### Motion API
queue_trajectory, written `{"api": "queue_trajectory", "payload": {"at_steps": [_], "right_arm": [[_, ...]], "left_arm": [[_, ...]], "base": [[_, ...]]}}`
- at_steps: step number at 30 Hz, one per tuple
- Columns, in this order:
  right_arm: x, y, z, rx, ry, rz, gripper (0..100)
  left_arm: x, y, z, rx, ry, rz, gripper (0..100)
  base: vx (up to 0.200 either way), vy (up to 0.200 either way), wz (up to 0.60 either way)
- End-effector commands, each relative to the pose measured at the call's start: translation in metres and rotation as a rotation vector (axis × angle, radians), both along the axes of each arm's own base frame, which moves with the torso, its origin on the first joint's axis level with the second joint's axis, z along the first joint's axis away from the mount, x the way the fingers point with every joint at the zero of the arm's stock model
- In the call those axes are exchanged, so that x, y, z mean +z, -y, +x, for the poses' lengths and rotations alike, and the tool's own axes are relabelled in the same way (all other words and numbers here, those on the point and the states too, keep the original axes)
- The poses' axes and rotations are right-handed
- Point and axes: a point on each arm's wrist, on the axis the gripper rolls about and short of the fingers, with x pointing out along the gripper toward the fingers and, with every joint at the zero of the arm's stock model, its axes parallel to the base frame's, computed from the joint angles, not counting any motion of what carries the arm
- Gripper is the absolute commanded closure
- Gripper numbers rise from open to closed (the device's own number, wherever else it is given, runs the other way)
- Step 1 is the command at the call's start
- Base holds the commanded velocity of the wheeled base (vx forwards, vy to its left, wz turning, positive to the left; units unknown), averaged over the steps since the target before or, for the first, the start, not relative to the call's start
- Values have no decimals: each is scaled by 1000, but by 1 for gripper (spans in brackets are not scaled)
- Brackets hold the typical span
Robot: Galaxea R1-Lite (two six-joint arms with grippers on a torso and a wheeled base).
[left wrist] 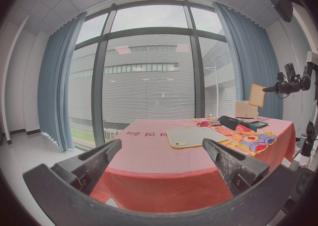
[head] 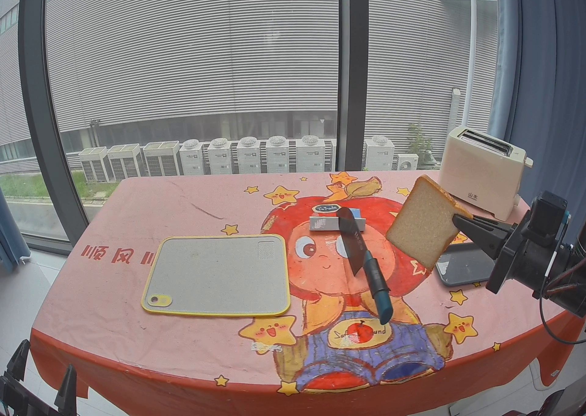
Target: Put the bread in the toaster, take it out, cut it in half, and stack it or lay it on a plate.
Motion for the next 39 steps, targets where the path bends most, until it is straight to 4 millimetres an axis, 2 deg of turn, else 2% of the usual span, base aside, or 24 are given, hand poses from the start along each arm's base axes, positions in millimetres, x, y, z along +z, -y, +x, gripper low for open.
{"api": "queue_trajectory", "payload": {"at_steps": [1,3,15,33,39], "right_arm": [[0,-1,0,6,-2,-1,100],[1,-1,0,4,2,2,100],[2,-5,-3,30,5,7,100],[0,-9,-5,53,-14,22,100],[-1,-13,-7,75,-50,60,100]], "left_arm": [[-5,0,0,-1,-3,-1,0],[-5,0,0,-1,-5,2,0],[-5,0,0,-2,-5,2,0],[-5,0,0,-1,-5,1,0],[-5,0,0,-2,-5,2,0]], "base": [[0,200,0],[0,200,0],[0,0,0],[0,200,0],[0,0,0]]}}
